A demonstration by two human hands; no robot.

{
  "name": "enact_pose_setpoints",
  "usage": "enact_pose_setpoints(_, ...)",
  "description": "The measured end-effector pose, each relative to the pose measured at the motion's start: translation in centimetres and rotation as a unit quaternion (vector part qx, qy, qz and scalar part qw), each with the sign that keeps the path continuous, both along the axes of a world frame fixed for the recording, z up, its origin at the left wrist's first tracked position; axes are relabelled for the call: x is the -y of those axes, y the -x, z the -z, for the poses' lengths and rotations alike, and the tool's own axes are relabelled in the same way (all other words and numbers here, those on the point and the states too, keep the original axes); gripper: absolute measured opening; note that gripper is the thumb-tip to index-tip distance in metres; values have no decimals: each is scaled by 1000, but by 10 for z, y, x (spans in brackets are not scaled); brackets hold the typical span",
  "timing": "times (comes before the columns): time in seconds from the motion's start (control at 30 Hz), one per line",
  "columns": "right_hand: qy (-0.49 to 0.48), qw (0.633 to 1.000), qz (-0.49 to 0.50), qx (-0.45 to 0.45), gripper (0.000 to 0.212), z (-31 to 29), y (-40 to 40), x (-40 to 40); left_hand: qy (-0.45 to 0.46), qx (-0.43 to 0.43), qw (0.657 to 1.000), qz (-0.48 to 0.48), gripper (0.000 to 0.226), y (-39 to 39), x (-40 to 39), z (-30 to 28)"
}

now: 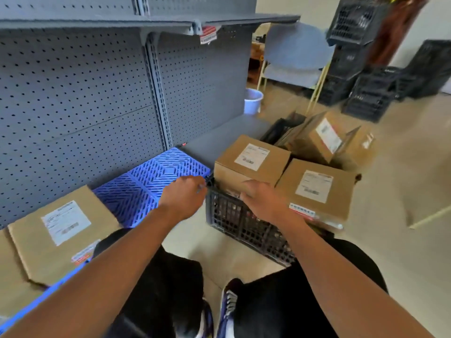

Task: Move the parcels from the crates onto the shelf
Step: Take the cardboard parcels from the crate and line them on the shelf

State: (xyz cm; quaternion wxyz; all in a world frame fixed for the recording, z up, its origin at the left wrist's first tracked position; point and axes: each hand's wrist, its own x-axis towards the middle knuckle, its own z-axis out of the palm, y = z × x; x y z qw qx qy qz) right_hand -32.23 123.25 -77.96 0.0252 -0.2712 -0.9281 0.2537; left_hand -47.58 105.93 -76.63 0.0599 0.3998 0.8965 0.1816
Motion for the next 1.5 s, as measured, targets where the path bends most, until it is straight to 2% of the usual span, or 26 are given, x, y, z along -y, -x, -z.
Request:
enact_pose_setpoints(0.17,-1,994,109,-4,43,-11,-53,-43,-21,21,998,63,26,-29,-61,-3)
enact_pose_setpoints(0.37,-13,984,178,11,46,10,-98,-96,10,37,992,122,29,-53,-113,12)
enact_pose_setpoints(0.6,-2,967,251,42,57,45,-136,-141,40,90,984,151,22,-83,-176,38)
enact_pose_setpoints(0.8,-5,959,278,64,55,80,-157,-164,78,136,971,182,36,-107,-212,63)
enact_pose_setpoints(0.97,40,958,282,13,80,97,-173,-173,96,145,955,239,41,-125,-228,78)
enact_pose_setpoints(1.1,46,958,281,-19,98,106,-168,-177,104,123,957,240,40,-128,-237,94)
enact_pose_setpoints(1.23,65,953,289,-67,93,106,-157,-175,101,118,958,243,42,-126,-239,100)
enact_pose_setpoints(1.33,34,950,308,-43,86,114,-156,-178,95,121,958,241,43,-126,-238,101)
enact_pose_setpoints(1.5,83,939,327,-59,78,120,-159,-180,81,132,959,239,45,-125,-236,100)
